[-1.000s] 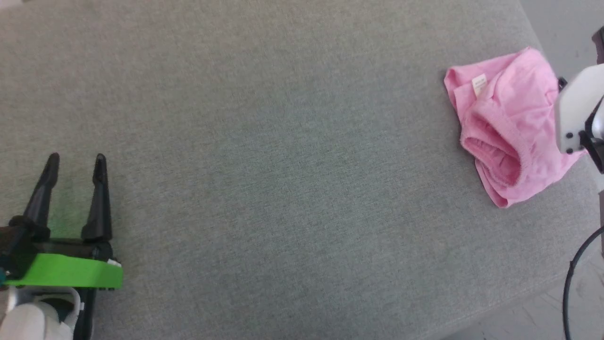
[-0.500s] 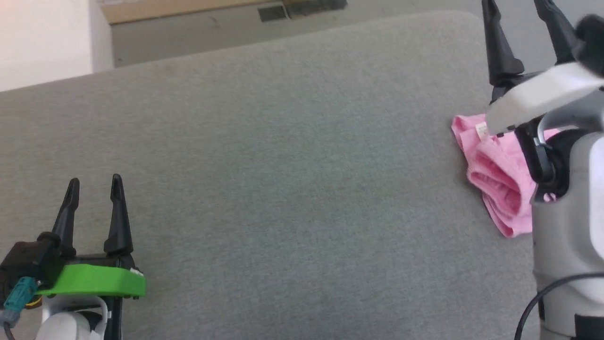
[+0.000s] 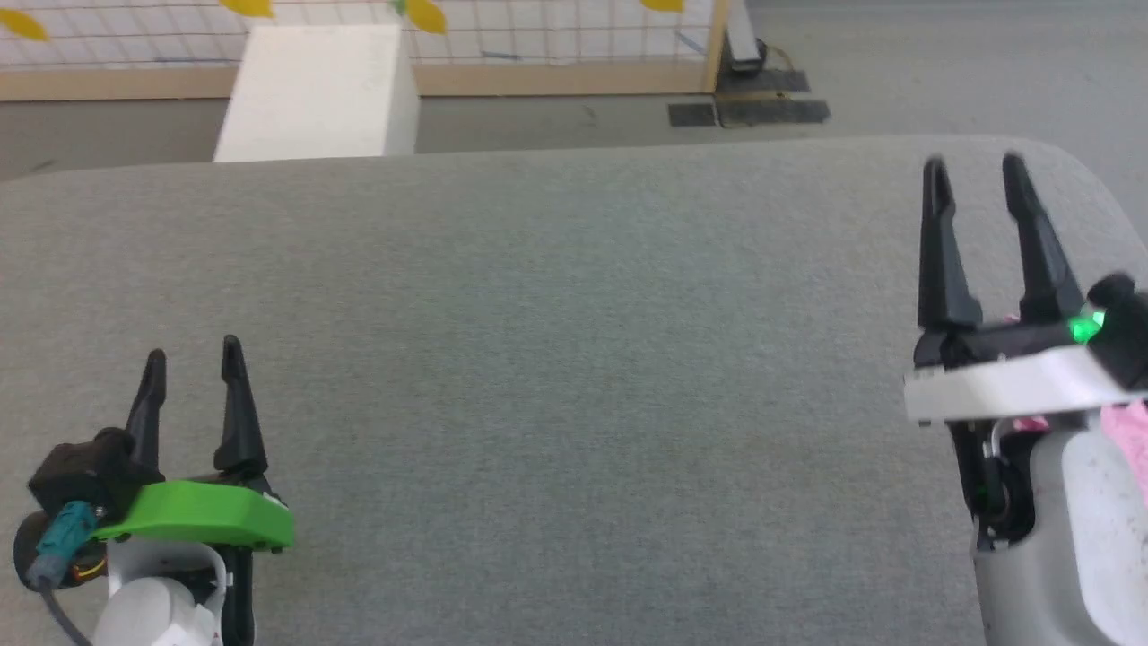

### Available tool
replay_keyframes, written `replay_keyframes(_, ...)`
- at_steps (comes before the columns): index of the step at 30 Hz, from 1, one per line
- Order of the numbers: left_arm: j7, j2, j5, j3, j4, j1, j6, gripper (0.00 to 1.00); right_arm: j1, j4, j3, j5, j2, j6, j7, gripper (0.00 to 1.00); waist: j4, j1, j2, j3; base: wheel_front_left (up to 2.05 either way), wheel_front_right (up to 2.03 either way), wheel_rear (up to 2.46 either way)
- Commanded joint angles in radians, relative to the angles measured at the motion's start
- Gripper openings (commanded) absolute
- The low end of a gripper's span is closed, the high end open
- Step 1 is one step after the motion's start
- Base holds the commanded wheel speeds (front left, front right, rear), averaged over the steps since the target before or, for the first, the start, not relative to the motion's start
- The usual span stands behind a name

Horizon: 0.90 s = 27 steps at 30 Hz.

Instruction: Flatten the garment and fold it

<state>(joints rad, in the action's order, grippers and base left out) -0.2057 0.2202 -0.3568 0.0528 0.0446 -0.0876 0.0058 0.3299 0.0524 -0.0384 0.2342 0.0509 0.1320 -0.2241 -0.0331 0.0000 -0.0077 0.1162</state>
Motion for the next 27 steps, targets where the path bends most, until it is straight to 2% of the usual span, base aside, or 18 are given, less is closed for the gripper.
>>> replay_keyframes(1, -0.005, -0.002, 0.008, -0.007, 0.009, -0.016, 0.007, 1.00, -0.030, 0.009, -0.005, 0.000, -0.001, -0.001, -0.014, 1.00, 0.053, 0.0000, 0.0077, -0.047, 0.00, 0.00, 0.00)
replay_keyframes(5, -0.006, 0.004, 0.049, -0.041, 0.046, -0.027, 0.016, 1.00, -0.105, 0.043, 0.007, -0.009, -0.001, -0.001, -0.030, 1.00, 0.072, 0.0000, 0.0077, -0.060, 0.00, 0.00, 0.00)
replay_keyframes(13, -0.019, -0.021, 0.072, -0.094, 0.101, -0.031, 0.014, 1.00, -0.224, 0.090, -0.006, -0.003, -0.001, -0.001, -0.037, 1.00, 0.080, 0.0000, 0.0077, -0.086, 0.00, 0.00, 0.00)
replay_keyframes(27, -0.045, -0.069, 0.054, -0.132, 0.168, 0.003, -0.008, 1.00, -0.322, 0.137, 0.014, 0.012, -0.001, -0.001, -0.038, 1.00, 0.069, 0.0000, 0.0077, -0.102, 0.00, 0.00, 0.00)
